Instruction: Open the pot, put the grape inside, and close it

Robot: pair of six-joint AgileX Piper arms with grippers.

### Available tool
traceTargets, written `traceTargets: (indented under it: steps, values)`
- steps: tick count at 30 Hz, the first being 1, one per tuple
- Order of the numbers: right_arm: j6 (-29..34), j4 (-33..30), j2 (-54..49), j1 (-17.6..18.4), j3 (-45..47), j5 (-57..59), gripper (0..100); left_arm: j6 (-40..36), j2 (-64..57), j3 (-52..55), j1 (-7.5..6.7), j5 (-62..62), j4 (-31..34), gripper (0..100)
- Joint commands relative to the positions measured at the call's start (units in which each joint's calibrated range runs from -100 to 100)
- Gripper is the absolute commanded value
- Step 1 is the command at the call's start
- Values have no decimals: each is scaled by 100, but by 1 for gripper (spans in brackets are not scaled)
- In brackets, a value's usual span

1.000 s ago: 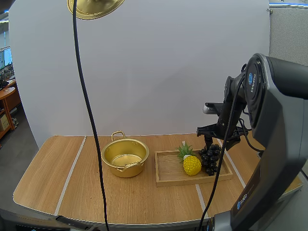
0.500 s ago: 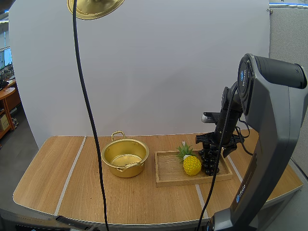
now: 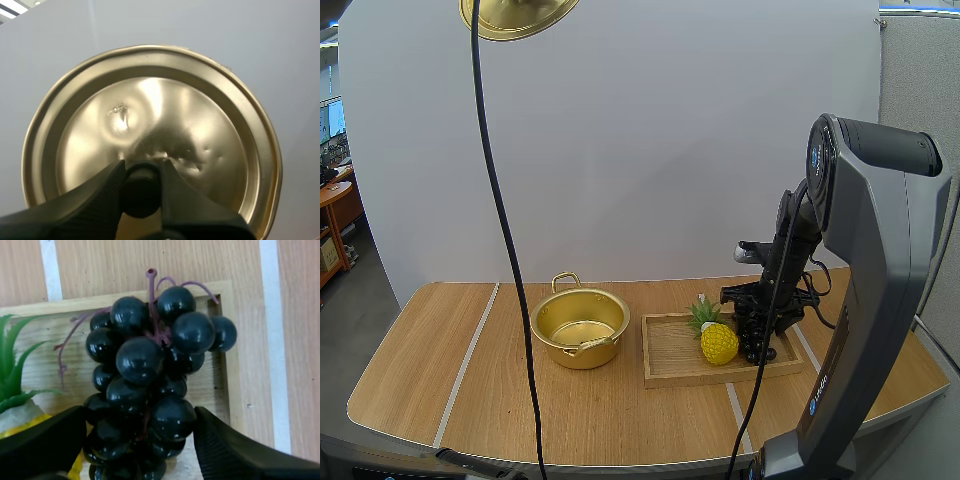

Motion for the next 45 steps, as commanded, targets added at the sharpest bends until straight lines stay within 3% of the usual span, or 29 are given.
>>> traceTargets:
  steps: [1,34,35,37,38,39,40,45]
  values:
    - [-47,-101,192,-24,-23,-147,100,-10,-16,-41,-5,-199,45,0]
    - [-47,-101,326,-24,19,-275,100,-10,-16,-41,-5,-199,45,0]
    - [-47,-101,326,-24,19,-275,90,-10,-16,-41,-5,-199,45,0]
    - [-47,-101,326,-24,19,-275,56,-10,-16,-41,-5,-199,45,0]
    - [-47,-101,326,-24,19,-275,28,-10,-16,-41,-5,-199,45,0]
    - [-47,-101,326,-24,19,-275,7,-10,-16,-41,-5,-199,45,0]
    - [-47,-101,326,-24,19,-275,0,-10,-16,-41,-5,-199,45,0]
    - [-24,-101,326,-24,19,-275,0,-10,-16,-41,-5,-199,45,0]
